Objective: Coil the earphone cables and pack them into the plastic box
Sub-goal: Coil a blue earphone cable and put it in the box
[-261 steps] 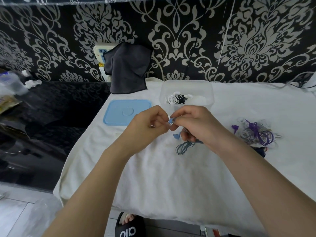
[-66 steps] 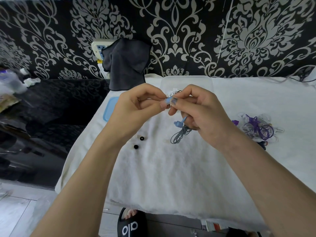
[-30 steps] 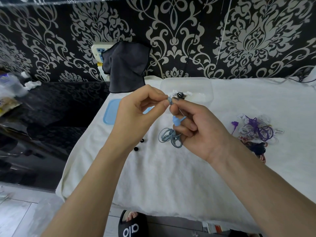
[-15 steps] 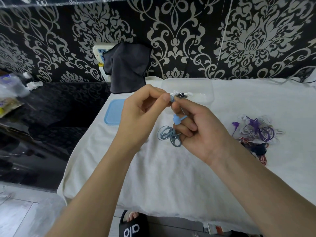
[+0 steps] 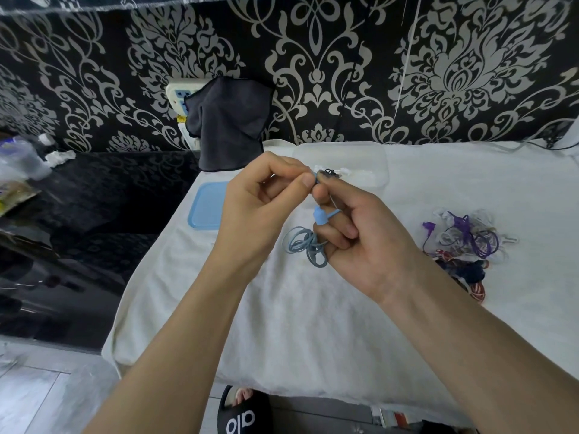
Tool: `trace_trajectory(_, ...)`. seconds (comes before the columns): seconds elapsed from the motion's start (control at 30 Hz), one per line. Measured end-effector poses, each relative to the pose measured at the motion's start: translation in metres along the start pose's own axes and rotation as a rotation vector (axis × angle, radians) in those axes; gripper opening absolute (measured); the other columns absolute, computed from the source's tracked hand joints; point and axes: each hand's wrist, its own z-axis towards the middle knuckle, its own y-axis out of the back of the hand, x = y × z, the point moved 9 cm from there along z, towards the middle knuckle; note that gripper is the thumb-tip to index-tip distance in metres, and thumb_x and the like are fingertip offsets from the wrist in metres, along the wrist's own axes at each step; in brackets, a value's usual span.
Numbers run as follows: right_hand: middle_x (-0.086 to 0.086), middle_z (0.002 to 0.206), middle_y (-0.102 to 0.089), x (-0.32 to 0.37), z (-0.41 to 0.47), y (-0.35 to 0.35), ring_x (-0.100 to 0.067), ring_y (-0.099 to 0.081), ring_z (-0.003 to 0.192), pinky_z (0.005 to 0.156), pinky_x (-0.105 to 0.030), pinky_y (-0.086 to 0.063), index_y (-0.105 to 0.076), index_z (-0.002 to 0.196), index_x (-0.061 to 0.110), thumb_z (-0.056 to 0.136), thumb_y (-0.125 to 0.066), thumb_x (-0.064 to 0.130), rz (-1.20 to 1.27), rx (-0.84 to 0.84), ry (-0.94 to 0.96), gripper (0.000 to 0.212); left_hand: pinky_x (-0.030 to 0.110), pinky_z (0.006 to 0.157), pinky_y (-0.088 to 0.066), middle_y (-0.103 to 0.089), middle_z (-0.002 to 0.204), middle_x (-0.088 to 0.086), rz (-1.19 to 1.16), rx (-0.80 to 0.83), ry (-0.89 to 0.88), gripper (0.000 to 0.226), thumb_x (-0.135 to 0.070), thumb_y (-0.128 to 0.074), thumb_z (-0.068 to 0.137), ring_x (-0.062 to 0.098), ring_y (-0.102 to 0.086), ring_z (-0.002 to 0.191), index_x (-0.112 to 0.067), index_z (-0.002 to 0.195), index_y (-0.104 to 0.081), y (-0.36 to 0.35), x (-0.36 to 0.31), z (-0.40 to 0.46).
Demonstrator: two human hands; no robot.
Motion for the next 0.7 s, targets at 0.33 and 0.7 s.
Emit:
trace_trajectory(0.33, 0.004, 0.063, -0.059, -0.002, 0.000, -0.002, -0.007, -0.022, 0.032, 0.037, -0.016, -0.013, -0.073, 0.060, 0.012, 0.098, -0.056, 0.016, -0.011, 0.027, -0.009, 0.042, 0.023, 0.075, -0.054, -0.069, 0.089, 0.004, 0.079, 0.009, -0.030, 0.018, 0.009, -0.068, 0.089, 0.013, -0.070, 0.078, -0.006, 0.087, -0.060, 0.001, -0.005, 0.000)
trace_trajectory(0.7, 0.002, 0.061, -0.058, 0.001, 0.001, 0.001, -0.005, -0.020, 0.035, 0.039, -0.018, -0.012, -0.074, 0.064, 0.013, 0.098, -0.053, 0.021, -0.102, 0.026, -0.016, 0.042, 0.028, 0.077, -0.053, -0.065, 0.090, 0.019, 0.289, 0.045, -0.108, 0.012, 0.008, -0.070, 0.087, 0.028, -0.068, 0.078, 0.003, 0.092, -0.061, 0.006, -0.015, -0.002)
